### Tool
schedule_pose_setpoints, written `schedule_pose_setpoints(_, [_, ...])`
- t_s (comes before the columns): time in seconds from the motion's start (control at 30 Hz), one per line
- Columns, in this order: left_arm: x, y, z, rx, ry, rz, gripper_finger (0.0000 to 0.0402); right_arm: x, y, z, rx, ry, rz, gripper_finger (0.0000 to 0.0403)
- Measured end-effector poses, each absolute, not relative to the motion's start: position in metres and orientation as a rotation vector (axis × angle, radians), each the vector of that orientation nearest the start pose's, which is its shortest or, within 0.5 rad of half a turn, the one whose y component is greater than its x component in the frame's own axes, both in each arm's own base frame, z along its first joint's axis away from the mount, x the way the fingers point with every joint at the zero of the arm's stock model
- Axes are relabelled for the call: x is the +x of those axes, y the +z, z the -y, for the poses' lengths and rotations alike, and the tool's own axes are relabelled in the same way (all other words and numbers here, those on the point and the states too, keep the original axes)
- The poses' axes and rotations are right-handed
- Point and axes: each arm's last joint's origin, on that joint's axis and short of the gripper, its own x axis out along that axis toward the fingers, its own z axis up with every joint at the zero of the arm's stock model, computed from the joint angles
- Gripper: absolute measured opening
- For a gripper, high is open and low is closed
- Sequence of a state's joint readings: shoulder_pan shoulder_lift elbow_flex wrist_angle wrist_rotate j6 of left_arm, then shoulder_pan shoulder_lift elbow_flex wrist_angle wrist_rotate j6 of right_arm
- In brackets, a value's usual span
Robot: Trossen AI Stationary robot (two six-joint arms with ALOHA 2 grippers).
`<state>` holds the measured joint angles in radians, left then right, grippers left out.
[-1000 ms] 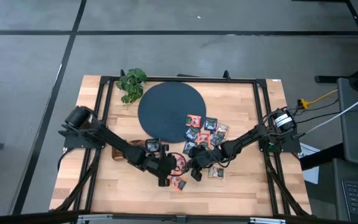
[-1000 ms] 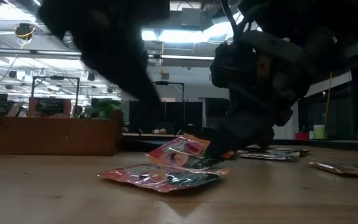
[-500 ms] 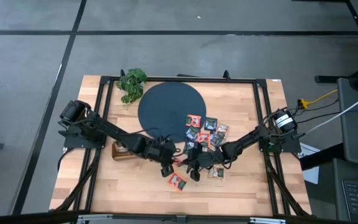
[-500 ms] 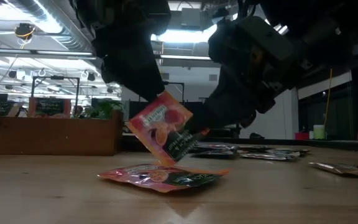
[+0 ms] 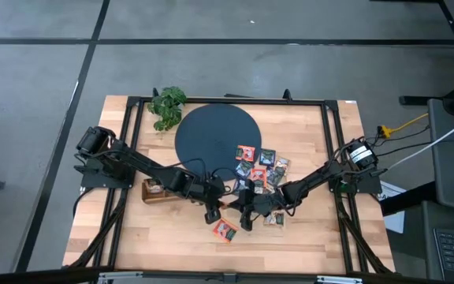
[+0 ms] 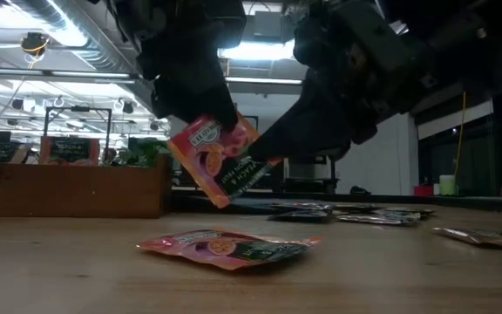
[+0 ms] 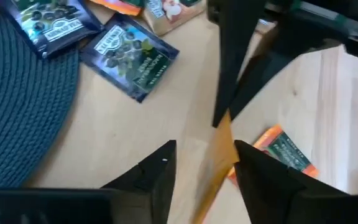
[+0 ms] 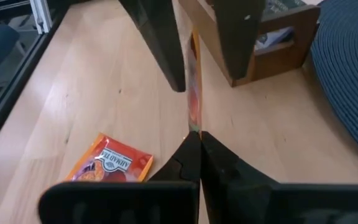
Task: Pick & Place Tea
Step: Put the orange tea bag into the middle section of the wooden organizer
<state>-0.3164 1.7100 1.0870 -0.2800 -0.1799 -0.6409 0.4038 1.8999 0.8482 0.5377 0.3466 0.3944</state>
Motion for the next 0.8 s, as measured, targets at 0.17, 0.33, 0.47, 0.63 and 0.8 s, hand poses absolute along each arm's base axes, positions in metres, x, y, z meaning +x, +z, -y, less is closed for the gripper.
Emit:
schedule_pose_setpoints(0.17, [0.334,0.195,0.104,-0.359,0.148,-0.876,0.0079,0.337,0.124,-0.133,0.194,-0.036,-0.475,0.0006])
schedule_pose_setpoints(0.33, [0.334,0.195,0.104,-0.351,0.162,-0.871,0.0011,0.336,0.123,-0.132,0.219,-0.053,-0.488,0.004])
schedule_pose_setpoints(0.47, [0.33,0.192,0.106,-0.331,0.209,-0.848,0.0007,0.334,0.117,-0.128,0.277,-0.098,-0.549,0.0078])
schedule_pose_setpoints(0.63, [0.311,0.187,0.105,-0.399,0.247,-0.689,0.0006,0.332,0.114,-0.127,0.305,-0.114,-0.574,0.0124])
schedule_pose_setpoints(0.8, [0.285,0.189,0.099,-0.498,0.248,-0.392,0.0005,0.334,0.118,-0.128,0.326,-0.101,-0.53,0.0152])
